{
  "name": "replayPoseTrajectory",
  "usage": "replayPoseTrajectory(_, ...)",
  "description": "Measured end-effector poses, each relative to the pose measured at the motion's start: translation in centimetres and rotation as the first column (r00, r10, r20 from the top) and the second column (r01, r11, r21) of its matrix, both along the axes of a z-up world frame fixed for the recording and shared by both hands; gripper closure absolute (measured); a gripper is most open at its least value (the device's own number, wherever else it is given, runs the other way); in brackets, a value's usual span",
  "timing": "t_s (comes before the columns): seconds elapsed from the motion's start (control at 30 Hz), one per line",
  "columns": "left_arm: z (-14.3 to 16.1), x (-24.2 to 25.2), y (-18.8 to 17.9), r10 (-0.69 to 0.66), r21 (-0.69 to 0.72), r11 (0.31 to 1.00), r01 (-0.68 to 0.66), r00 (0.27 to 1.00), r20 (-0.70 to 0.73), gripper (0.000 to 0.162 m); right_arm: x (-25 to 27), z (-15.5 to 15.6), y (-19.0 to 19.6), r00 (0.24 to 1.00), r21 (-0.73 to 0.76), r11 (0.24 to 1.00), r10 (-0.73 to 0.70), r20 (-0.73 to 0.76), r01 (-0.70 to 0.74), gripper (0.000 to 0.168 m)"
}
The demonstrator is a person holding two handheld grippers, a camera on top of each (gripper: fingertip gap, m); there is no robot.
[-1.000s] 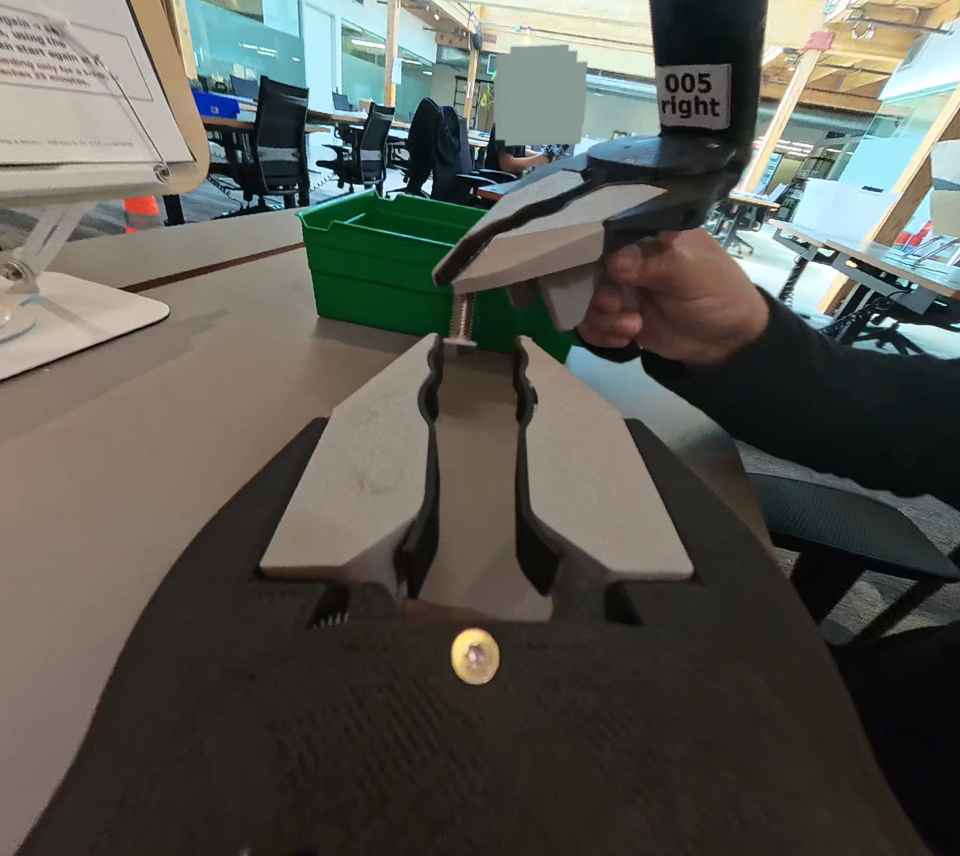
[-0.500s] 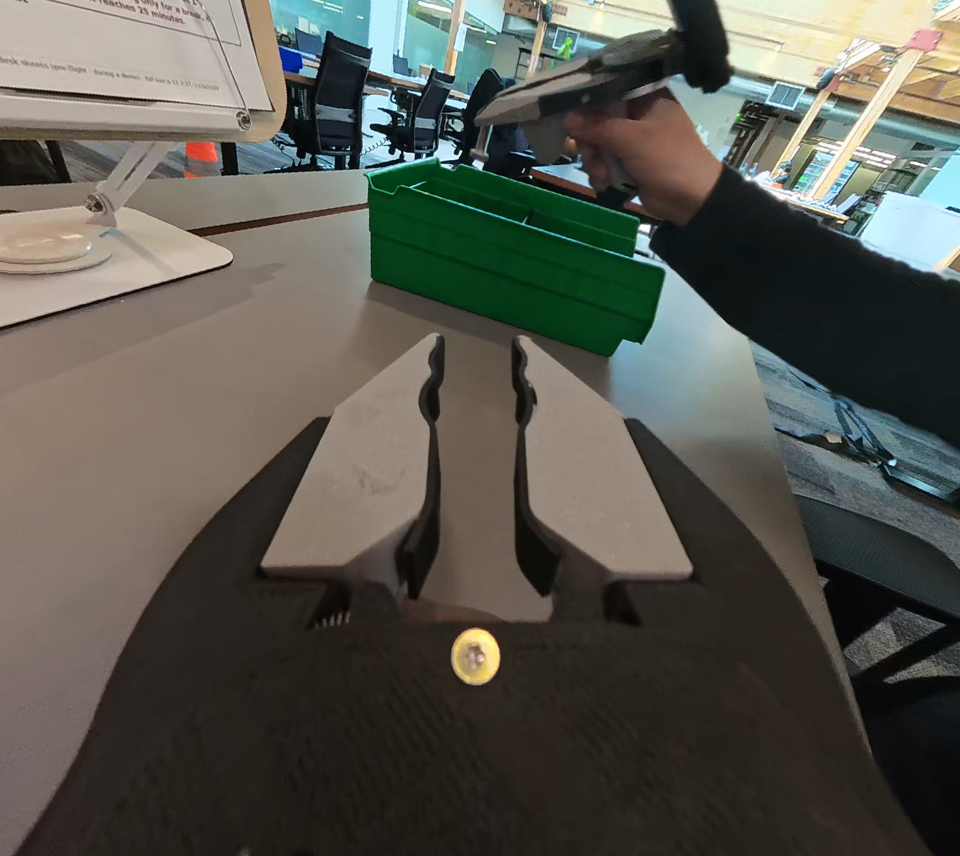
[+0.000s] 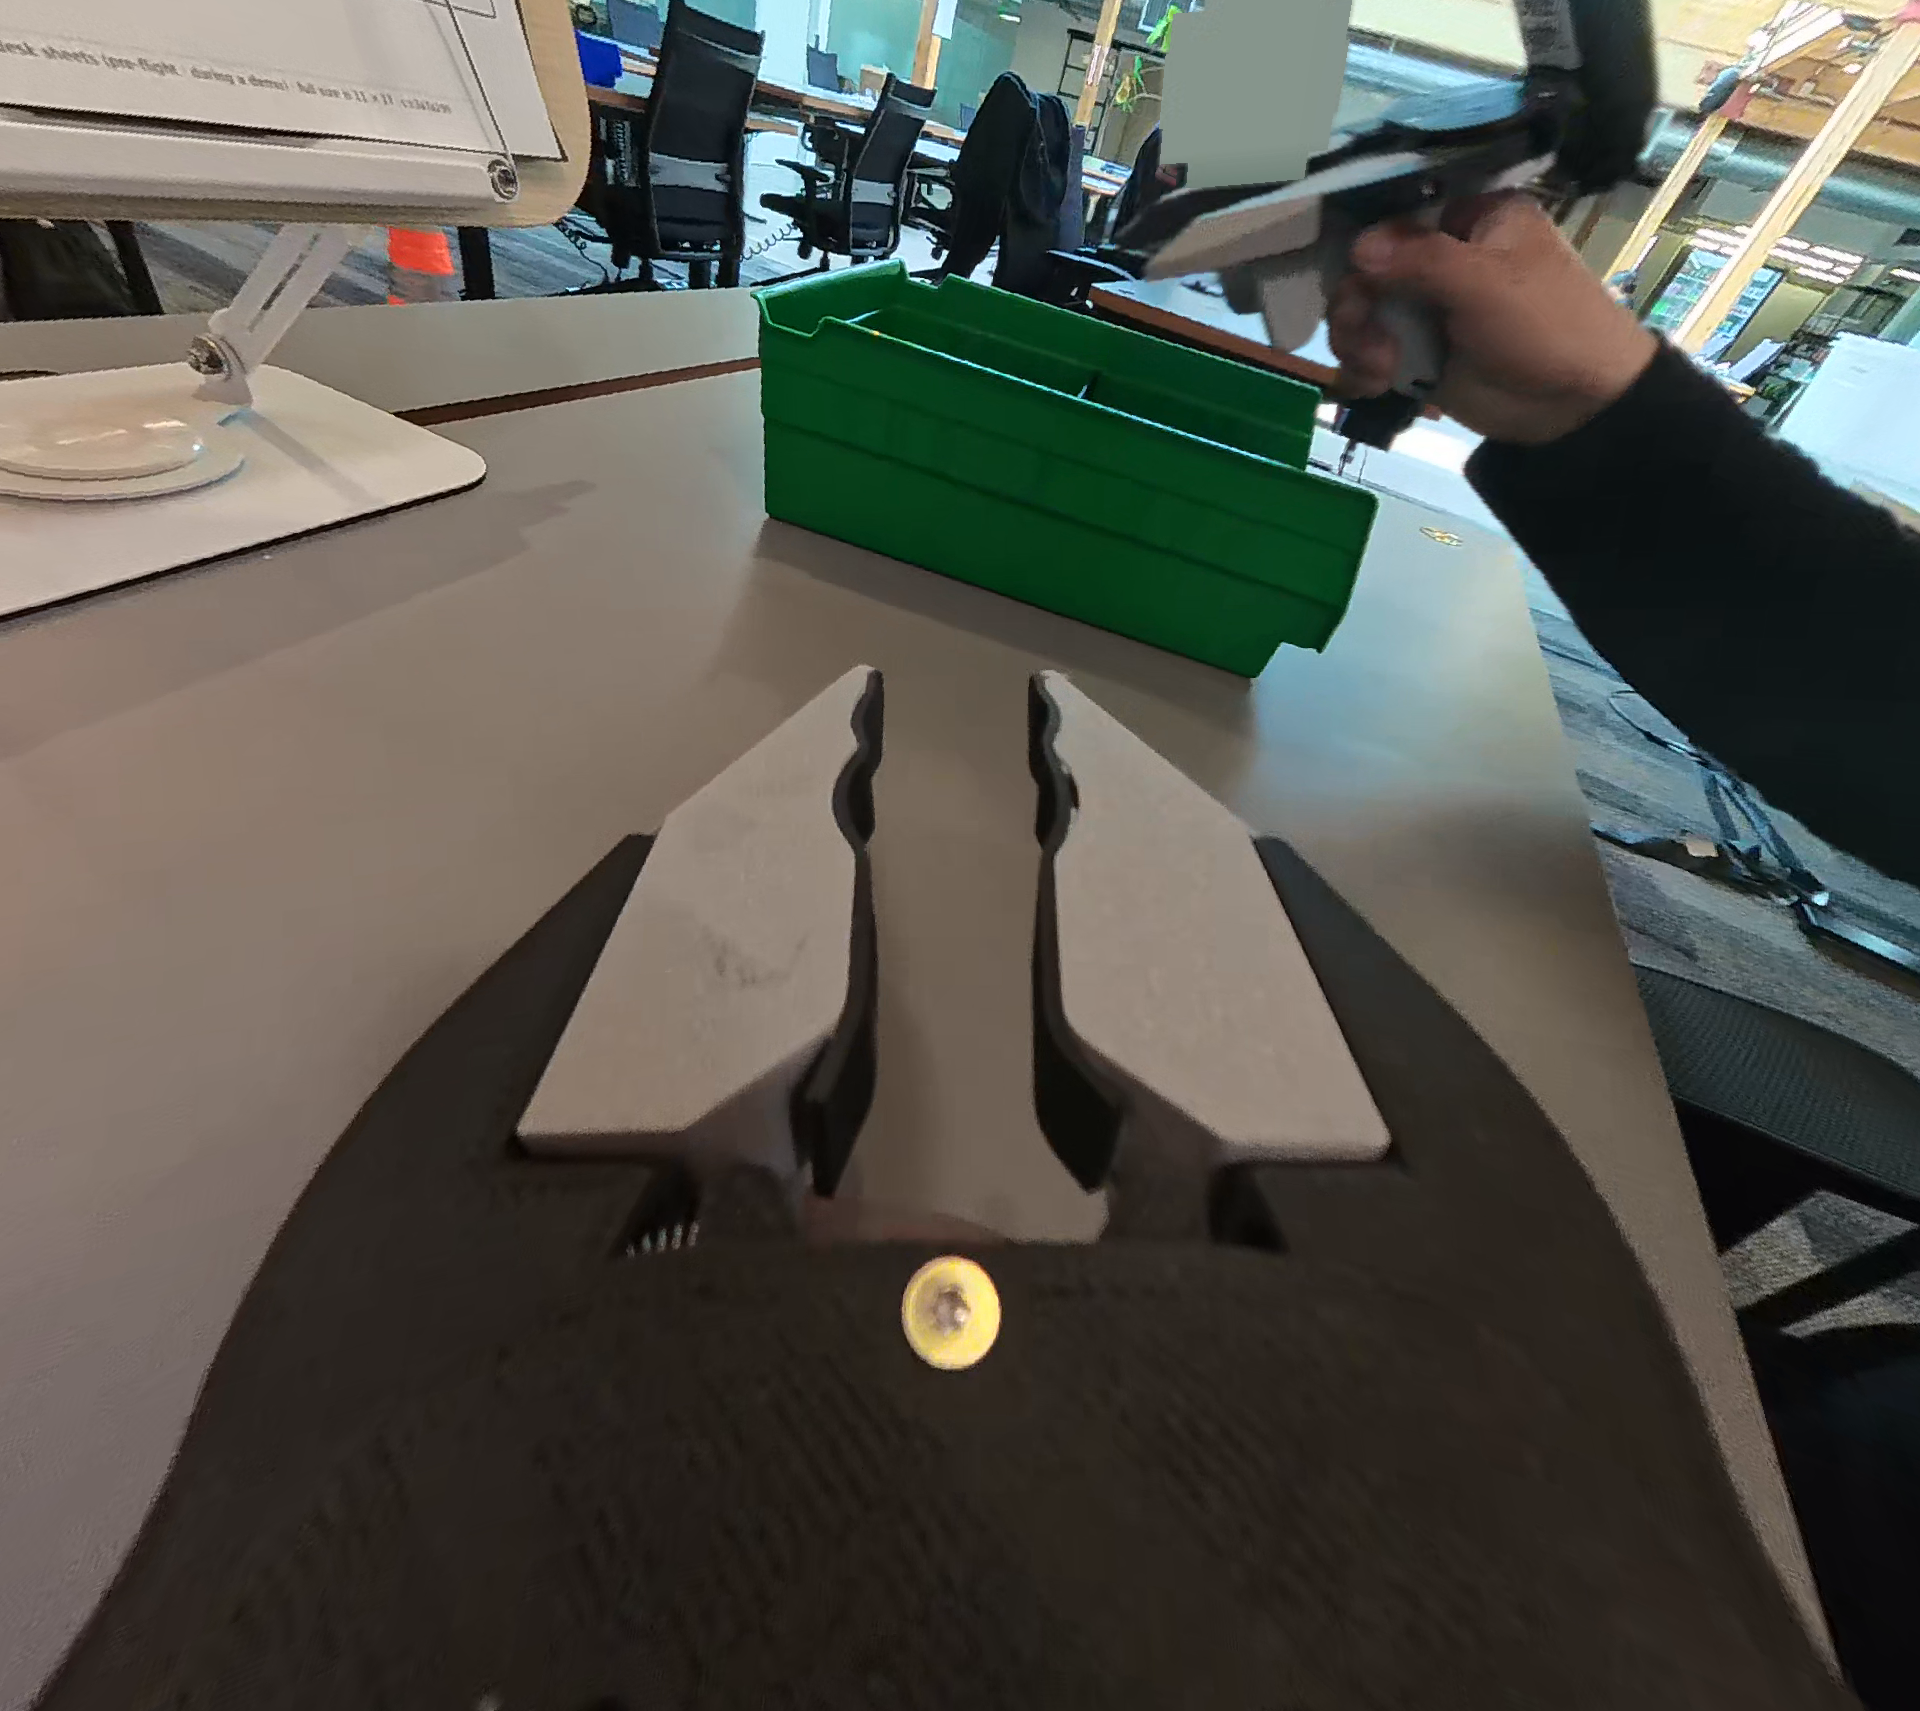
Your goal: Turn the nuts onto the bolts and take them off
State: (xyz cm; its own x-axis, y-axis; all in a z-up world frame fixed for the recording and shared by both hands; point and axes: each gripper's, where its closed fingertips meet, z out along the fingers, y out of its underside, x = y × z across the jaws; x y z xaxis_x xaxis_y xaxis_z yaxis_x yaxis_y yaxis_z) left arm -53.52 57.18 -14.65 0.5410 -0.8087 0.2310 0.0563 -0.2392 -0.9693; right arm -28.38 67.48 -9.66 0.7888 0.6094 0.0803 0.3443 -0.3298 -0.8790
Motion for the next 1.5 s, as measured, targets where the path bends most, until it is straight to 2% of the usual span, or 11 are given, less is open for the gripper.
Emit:
replayPoseTrajectory(0.27, -2.9, 1.3, -2.8, -0.074, -0.094, 0.994, 0.062, 0.988, -0.133, 0.122, 0.5, -2.0, -11.0, 0.948, -0.008, 0.95, 0.311, -0.072, -0.313, 0.105)
replayPoseTrajectory(0.4, -2.6, -2.3, -4.8, 0.144, -0.037, 0.987, -0.155, 0.968, -0.207, 0.12, 1.9, -4.5, -13.7, 0.957, -0.029, 0.958, 0.285, -0.05, -0.286, 0.1)
replayPoseTrajectory(0.47, -2.6, -7.0, -5.0, 0.386, -0.026, 0.913, -0.407, 0.881, -0.273, 0.115, 1.6, -5.5, -14.7, 0.955, -0.07, 0.958, 0.268, -0.127, -0.279, 0.098)
replayPoseTrajectory(0.6, -0.4, -14.4, -7.4, 0.658, 0.166, 0.75, -0.641, 0.696, -0.287, 0.107, 1.1, -7.2, -13.7, 0.983, -0.008, 0.991, 0.133, -0.123, -0.135, 0.094)
replayPoseTrajectory(0.83, -4.1, -21.5, -3.2, 0.695, 0.137, 0.638, -0.758, 0.489, -0.528, 0.091, -0.5, -8.8, -10.2, 0.992, -0.019, 0.999, -0.033, -0.119, 0.031, 0.093)
replayPoseTrajectory(0.9, -4.8, -21.7, -1.8, 0.666, 0.105, 0.652, -0.751, 0.502, -0.552, 0.111, -0.4, -8.8, -9.4, 0.995, -0.005, 0.997, -0.073, -0.068, 0.073, 0.101)
replayPoseTrajectory(0.93, -4.4, -22.1, -1.2, 0.679, 0.149, 0.65, -0.745, 0.482, -0.554, 0.15, -0.7, -8.8, -9.4, 0.997, -0.01, 0.998, -0.059, -0.042, 0.059, 0.119)
replayPoseTrajectory(0.97, -4.2, -22.6, -0.8, 0.687, 0.172, 0.644, -0.746, 0.464, -0.56, 0.152, -1.7, -8.9, -9.9, 0.999, -0.027, 1.0, 0.006, -0.039, -0.007, 0.148)
replayPoseTrajectory(1.03, -3.9, -24.5, -1.1, 0.702, 0.224, 0.614, -0.757, 0.395, -0.592, 0.16, -1.7, -9.0, -9.7, 1.0, -0.015, 1.0, -0.025, 0.015, 0.025, 0.152)
replayPoseTrajectory(1.13, -2.5, -25.7, -2.6, 0.726, 0.161, 0.626, -0.763, 0.495, -0.478, 0.162, -3.2, -9.1, -10.2, 0.994, 0.031, 0.999, -0.018, 0.107, 0.015, 0.152)
replayPoseTrajectory(1.5, 8.0, -27.8, -11.4, 0.796, 0.233, 0.602, -0.764, 0.549, -0.256, 0.16, -25.1, -8.9, -16.7, 0.976, -0.055, 0.974, 0.218, -0.017, -0.218, 0.137)
